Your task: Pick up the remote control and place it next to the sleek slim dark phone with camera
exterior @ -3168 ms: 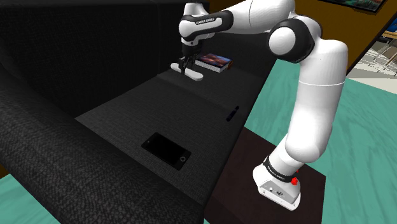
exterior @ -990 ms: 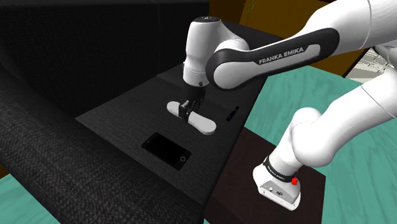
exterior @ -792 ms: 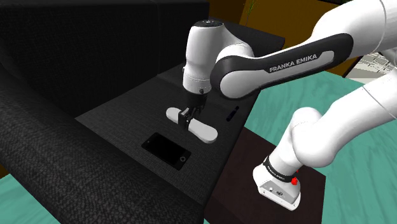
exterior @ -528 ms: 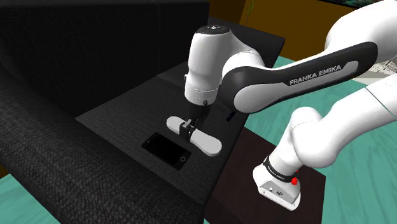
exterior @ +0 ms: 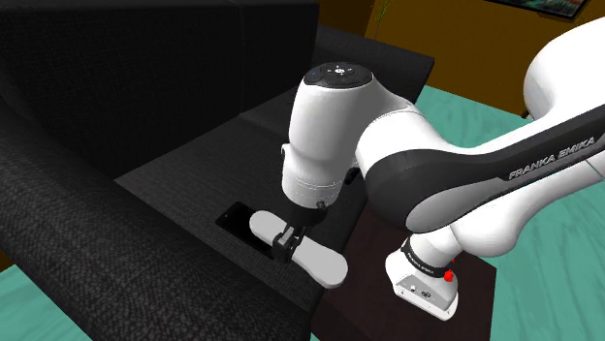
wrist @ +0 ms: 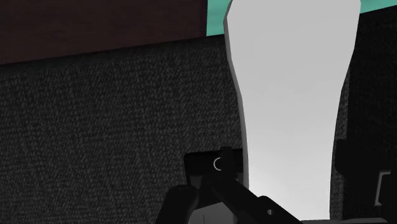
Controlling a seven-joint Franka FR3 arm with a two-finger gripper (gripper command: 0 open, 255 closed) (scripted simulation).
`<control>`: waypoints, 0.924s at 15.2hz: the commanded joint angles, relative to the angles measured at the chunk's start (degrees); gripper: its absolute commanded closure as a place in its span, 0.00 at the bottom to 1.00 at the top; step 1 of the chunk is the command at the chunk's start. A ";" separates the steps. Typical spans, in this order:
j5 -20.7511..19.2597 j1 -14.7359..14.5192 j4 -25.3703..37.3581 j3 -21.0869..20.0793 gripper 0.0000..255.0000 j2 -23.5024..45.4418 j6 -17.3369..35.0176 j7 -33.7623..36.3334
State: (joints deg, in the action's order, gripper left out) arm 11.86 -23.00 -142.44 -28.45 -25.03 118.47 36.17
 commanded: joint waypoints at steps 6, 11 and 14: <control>0.66 -0.94 -1.10 -3.24 1.00 2.32 3.62 3.50; 0.32 -0.62 -3.30 -4.36 1.00 4.71 8.12 4.09; -0.07 -0.34 -4.47 -5.06 1.00 6.38 10.89 4.56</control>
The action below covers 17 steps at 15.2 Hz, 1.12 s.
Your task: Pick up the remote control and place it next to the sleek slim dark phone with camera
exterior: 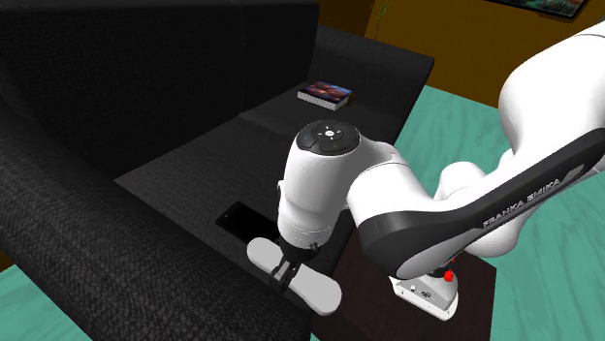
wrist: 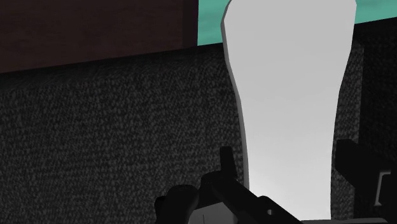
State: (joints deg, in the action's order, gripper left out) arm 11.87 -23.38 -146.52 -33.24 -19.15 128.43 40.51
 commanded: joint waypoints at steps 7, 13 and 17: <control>-0.45 0.27 -1.13 -0.77 1.00 1.76 2.85 0.63; -0.46 0.27 -1.12 -0.77 0.00 1.76 2.84 0.62; -0.03 0.01 -0.17 -0.22 0.00 0.29 0.51 0.20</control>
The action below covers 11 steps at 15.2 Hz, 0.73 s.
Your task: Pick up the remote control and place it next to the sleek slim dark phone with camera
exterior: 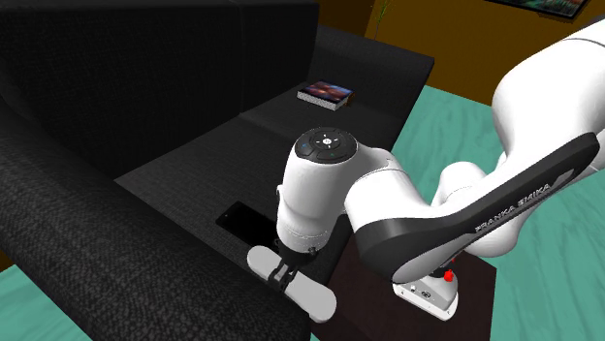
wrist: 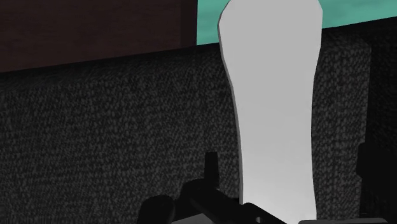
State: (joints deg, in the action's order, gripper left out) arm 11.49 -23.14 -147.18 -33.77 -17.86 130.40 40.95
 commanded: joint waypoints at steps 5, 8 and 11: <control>0.96 -0.73 3.55 1.79 0.00 -4.41 -7.77 -1.05; 0.96 -0.73 3.55 1.79 0.00 -4.41 -7.77 -1.05; 0.96 -0.73 3.55 1.79 0.00 -4.41 -7.77 -1.05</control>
